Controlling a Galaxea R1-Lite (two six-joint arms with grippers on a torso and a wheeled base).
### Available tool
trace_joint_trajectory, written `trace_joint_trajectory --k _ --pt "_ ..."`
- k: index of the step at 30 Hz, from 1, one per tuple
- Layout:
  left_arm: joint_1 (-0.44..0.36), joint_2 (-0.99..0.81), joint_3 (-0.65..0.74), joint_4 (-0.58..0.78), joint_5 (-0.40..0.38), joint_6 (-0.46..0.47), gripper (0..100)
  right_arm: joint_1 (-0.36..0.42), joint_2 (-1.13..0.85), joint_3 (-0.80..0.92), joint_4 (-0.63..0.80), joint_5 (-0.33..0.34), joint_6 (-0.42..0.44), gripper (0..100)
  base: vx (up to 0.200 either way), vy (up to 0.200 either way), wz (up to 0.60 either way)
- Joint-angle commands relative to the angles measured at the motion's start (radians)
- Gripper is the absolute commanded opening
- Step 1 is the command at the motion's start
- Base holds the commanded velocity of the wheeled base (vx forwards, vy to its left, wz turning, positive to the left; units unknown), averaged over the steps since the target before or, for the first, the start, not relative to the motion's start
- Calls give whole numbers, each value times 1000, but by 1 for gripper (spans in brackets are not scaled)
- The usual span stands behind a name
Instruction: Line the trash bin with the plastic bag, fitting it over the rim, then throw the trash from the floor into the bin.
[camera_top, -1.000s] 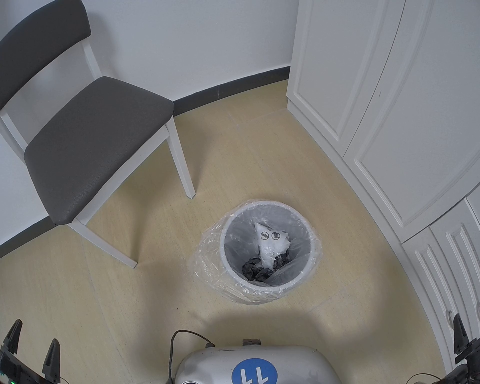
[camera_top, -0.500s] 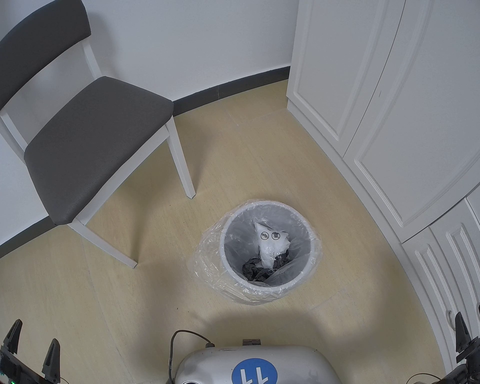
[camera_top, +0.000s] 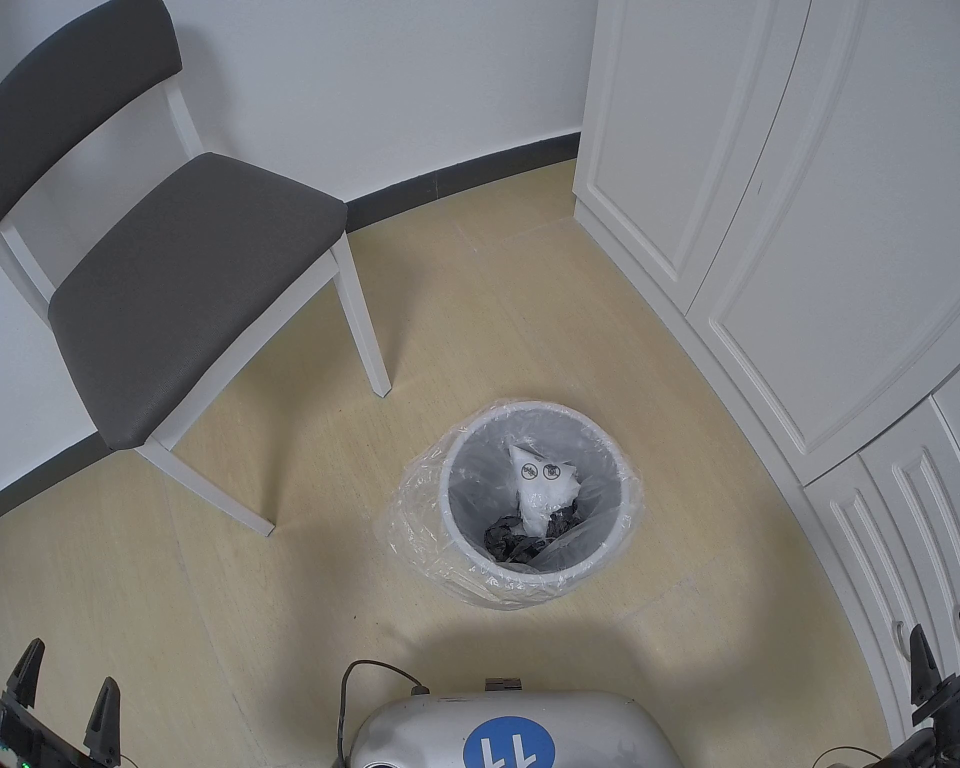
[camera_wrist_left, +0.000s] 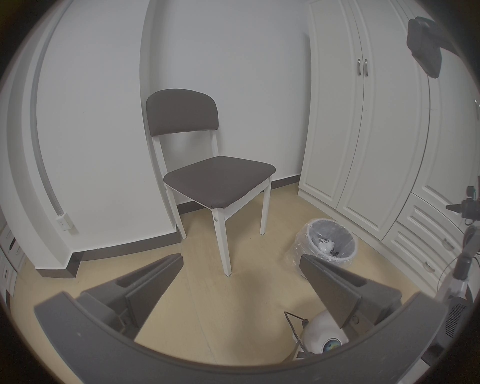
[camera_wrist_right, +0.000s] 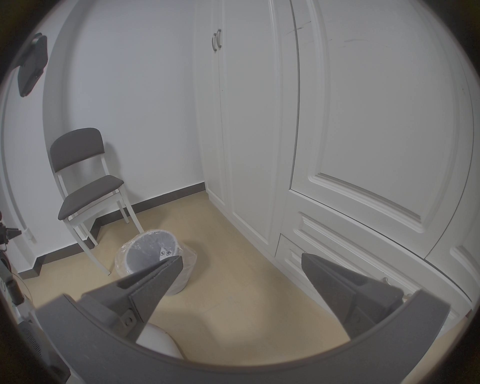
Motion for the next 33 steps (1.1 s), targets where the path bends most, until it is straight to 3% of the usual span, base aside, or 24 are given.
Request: trace_joint_trajectory --k 1,16,24,30,33 --pt "0 -16 18 0 0 0 100 0 -15 16 -1 -2 -9 100 0 0 0" --pt "0 -16 18 0 0 0 100 0 -15 16 1 9 -33 100 0 0 0" --pt "0 -16 18 0 0 0 100 0 -15 16 1 6 31 100 0 0 0" --pt "0 -16 18 0 0 0 100 0 -16 16 -1 3 18 100 0 0 0" --pt "0 -16 18 0 0 0 100 0 -15 16 -1 3 -35 100 0 0 0"
